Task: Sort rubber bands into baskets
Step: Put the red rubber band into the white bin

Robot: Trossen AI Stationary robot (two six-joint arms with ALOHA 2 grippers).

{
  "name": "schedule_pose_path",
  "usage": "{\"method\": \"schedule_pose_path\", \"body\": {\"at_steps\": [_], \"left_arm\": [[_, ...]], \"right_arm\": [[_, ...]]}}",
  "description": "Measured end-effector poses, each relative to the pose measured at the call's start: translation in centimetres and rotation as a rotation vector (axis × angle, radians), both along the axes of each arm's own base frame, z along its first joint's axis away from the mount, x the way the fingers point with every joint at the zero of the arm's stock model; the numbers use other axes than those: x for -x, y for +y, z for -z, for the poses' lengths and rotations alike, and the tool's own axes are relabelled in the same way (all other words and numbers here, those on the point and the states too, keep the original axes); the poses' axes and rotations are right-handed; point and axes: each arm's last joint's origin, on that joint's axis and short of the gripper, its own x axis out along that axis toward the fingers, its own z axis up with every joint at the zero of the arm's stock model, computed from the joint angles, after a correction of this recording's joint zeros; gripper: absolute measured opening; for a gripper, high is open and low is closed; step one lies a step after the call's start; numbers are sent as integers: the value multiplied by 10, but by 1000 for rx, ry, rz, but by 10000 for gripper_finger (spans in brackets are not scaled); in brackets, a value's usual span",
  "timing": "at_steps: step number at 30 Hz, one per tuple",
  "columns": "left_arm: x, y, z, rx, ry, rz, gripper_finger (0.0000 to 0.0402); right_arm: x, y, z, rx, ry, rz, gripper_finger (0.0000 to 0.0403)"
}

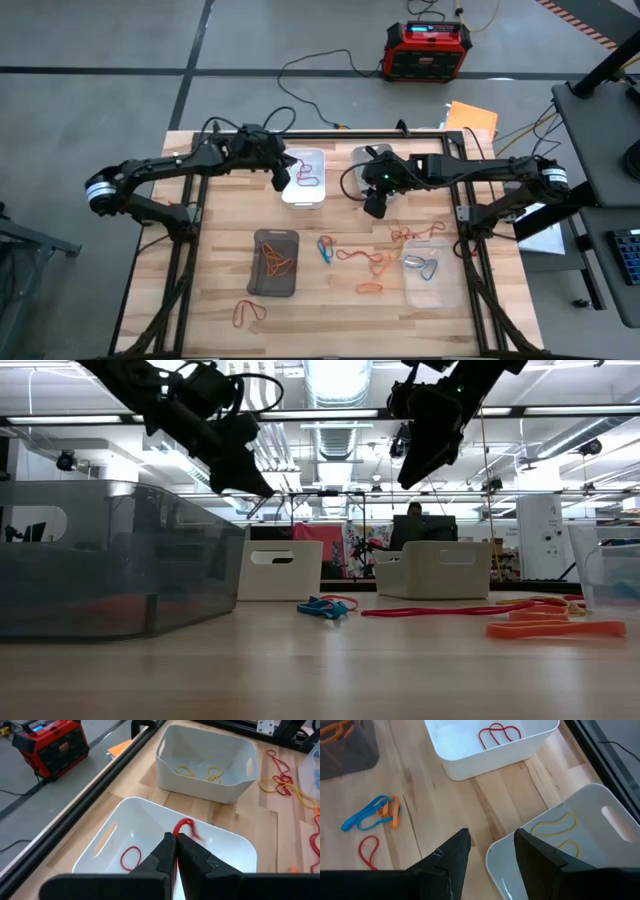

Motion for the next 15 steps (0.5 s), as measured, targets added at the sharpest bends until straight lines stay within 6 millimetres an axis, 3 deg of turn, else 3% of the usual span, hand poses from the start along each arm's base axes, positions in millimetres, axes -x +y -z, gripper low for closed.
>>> {"method": "schedule_pose_path", "body": {"at_steps": [11,15], "left_arm": [[-16,10,7,9,41,-53,1],[-16,10,6,8,54,-49,18]], "right_arm": [[0,0,-1,-7,-12,12,150],[1,0,-1,-7,-11,12,150]]}}
